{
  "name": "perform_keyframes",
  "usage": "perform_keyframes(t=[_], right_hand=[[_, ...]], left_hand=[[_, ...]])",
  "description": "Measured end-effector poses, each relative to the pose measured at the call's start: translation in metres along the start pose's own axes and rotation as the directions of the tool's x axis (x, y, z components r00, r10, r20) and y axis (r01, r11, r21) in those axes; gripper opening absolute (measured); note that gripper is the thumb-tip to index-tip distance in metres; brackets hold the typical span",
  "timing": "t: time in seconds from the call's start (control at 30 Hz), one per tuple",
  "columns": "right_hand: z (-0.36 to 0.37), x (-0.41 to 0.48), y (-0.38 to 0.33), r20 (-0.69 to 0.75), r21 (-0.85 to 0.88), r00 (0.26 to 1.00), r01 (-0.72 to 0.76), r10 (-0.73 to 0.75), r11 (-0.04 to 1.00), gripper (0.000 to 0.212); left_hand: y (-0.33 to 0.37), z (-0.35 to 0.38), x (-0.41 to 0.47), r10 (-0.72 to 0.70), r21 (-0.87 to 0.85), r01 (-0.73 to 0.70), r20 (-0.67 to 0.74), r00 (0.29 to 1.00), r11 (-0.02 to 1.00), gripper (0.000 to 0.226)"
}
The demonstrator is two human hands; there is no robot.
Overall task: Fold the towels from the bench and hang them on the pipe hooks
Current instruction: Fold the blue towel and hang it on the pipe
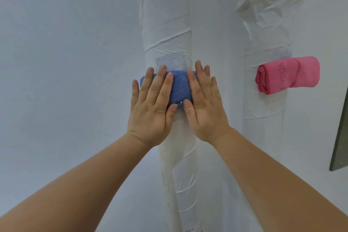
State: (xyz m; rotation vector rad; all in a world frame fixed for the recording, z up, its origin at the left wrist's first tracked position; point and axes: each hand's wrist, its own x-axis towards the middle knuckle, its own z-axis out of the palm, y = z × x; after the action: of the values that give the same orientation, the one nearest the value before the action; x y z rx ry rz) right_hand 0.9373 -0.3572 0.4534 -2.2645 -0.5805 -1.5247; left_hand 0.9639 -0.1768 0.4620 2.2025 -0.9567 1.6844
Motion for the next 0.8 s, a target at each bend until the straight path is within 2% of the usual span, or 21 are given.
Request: perform_keyframes(t=[0.23,0.4,0.6,0.8], right_hand=[[-0.032,0.003,-0.017,0.225,-0.204,0.967,-0.074,0.12,0.976,0.068],[-0.053,0.004,-0.027,0.291,-0.315,0.943,-0.064,0.161,0.947,0.068],[-0.071,-0.001,-0.044,0.273,-0.357,0.943,-0.083,0.188,0.931,0.075],[-0.085,-0.012,-0.072,0.25,-0.362,0.934,-0.155,0.256,0.919,0.081]], left_hand=[[0.012,-0.024,0.002,-0.089,0.073,0.078,0.172,0.981,0.994,0.066],[0.012,-0.046,0.004,-0.074,0.199,0.024,0.25,0.965,0.98,0.066],[0.018,-0.071,-0.004,-0.077,0.237,0.008,0.286,0.955,0.972,0.068],[0.02,-0.095,-0.012,-0.093,0.188,0.028,0.342,0.935,0.982,0.07]])
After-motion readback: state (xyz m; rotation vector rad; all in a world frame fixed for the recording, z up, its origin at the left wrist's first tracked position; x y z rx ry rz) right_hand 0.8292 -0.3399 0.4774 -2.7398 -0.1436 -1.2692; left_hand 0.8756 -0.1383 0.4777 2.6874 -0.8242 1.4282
